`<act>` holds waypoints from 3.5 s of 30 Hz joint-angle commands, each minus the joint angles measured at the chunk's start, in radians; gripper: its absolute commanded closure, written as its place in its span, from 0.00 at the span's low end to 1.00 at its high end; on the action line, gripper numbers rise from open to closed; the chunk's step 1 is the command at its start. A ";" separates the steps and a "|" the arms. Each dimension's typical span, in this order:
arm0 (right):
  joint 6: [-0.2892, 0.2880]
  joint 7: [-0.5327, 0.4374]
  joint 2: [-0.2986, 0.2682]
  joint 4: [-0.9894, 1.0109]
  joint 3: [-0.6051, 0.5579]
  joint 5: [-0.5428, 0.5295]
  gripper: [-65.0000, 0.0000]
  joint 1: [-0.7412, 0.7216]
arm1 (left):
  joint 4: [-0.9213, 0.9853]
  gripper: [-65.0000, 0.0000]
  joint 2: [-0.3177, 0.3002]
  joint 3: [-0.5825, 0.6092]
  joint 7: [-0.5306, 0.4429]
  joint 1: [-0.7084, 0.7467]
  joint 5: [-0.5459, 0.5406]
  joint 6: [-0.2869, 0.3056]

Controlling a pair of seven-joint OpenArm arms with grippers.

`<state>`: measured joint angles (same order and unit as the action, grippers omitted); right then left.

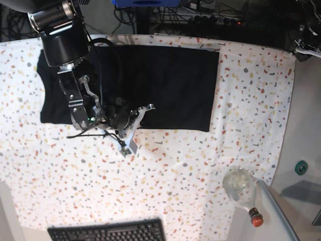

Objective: Layout the t-shirt on the table in an organized manner, then fold the t-shirt properly
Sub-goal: 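Fold the other strip end with the right gripper toward the middle, then grasp both ends of the folded black shirt with both grippers, then lift and fold the shirt in half toward the right gripper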

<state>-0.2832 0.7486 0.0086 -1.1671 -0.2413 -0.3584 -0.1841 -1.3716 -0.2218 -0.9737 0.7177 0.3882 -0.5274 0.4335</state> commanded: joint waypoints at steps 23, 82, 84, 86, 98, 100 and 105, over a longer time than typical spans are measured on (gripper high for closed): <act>-0.149 0.259 -0.220 -0.017 0.985 -0.236 0.54 0.076 | -0.048 1.00 0.000 0.181 -0.114 -0.027 -0.004 0.115; -0.396 0.253 -0.275 0.132 0.687 -0.273 1.00 0.119 | 0.209 1.00 0.127 0.724 -0.232 -0.277 0.154 0.106; -0.394 0.285 -0.269 0.055 0.687 -0.273 1.00 0.128 | 0.209 1.00 0.129 0.757 -0.232 -0.278 0.149 0.070; -0.367 0.308 -0.261 -0.017 0.687 -0.273 1.00 0.140 | 0.208 1.00 0.132 0.786 -0.232 -0.278 0.146 0.047; -0.181 0.486 -0.149 -0.443 0.658 -0.275 1.00 0.214 | 0.208 1.00 0.220 0.866 -0.232 -0.318 0.154 0.043; -0.179 0.506 -0.137 -0.483 0.626 -0.275 1.00 0.214 | 0.208 1.00 0.221 0.892 -0.232 -0.323 0.154 0.043; -0.086 0.512 -0.074 -0.555 0.517 -0.275 1.00 0.225 | 0.202 1.00 0.221 0.973 -0.232 -0.328 0.148 0.041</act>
<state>-0.3668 1.2713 -0.0624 -1.7039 0.2745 -0.6113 0.0463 -1.1557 -0.0044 -0.0029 0.4908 0.0669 -0.3691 0.4671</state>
